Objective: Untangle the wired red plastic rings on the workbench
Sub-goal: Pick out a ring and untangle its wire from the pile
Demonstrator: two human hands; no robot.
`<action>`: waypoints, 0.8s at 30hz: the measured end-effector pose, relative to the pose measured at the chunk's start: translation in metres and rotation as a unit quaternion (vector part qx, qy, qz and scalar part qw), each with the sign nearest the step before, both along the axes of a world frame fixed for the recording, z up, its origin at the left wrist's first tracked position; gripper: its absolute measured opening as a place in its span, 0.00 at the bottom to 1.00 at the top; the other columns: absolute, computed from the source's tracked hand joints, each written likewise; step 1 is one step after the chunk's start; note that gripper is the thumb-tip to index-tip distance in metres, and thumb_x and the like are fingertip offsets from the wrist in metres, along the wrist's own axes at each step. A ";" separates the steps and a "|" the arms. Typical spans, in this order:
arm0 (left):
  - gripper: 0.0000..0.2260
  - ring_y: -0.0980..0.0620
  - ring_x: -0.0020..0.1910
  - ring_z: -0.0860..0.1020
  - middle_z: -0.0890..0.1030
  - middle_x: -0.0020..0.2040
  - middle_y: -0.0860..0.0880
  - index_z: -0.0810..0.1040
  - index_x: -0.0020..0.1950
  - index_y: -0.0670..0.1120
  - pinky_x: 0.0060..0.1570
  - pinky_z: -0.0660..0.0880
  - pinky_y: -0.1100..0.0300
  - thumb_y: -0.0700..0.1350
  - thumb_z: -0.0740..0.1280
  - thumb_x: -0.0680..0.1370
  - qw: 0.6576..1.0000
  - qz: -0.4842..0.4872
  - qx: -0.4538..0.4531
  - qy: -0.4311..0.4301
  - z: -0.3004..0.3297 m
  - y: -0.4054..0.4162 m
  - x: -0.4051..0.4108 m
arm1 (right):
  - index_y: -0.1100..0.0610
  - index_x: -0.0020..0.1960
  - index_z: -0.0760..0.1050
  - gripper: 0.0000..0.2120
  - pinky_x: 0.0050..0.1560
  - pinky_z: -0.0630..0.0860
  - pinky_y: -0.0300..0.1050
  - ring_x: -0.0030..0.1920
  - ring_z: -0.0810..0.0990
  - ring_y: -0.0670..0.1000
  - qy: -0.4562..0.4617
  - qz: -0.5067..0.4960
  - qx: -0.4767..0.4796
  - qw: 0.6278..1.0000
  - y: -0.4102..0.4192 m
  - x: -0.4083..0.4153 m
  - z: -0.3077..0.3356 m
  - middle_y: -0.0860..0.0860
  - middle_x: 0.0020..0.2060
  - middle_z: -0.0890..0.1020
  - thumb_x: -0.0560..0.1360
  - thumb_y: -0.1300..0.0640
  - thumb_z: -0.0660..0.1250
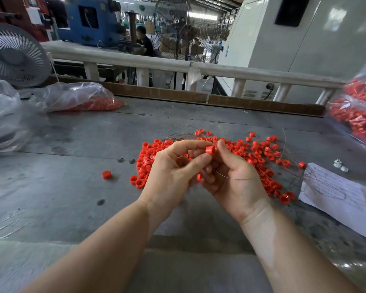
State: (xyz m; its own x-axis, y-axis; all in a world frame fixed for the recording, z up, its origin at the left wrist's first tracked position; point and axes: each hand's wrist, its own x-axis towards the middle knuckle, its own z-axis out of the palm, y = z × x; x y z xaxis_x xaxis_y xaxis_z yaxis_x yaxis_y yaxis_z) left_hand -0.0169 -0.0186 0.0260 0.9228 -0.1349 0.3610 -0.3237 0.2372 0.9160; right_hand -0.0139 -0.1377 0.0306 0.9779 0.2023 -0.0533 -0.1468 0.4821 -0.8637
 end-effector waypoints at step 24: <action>0.05 0.58 0.38 0.82 0.85 0.38 0.51 0.83 0.46 0.45 0.40 0.76 0.69 0.39 0.70 0.72 0.998 0.059 -0.003 0.011 -0.005 0.004 0.008 | 0.57 0.42 0.76 0.14 0.25 0.65 0.34 0.26 0.71 0.44 -0.168 -0.149 -0.187 0.956 0.001 0.007 -0.012 0.47 0.28 0.75 0.72 0.45 0.64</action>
State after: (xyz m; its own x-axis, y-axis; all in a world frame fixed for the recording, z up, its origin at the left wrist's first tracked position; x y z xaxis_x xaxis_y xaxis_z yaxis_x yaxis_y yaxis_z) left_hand -0.0090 -0.0149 0.0210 0.9399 -0.0219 0.3408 -0.3295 0.2045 0.9217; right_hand -0.0071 -0.1370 0.0183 0.9639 -0.0592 0.2596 0.2647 0.1074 -0.9583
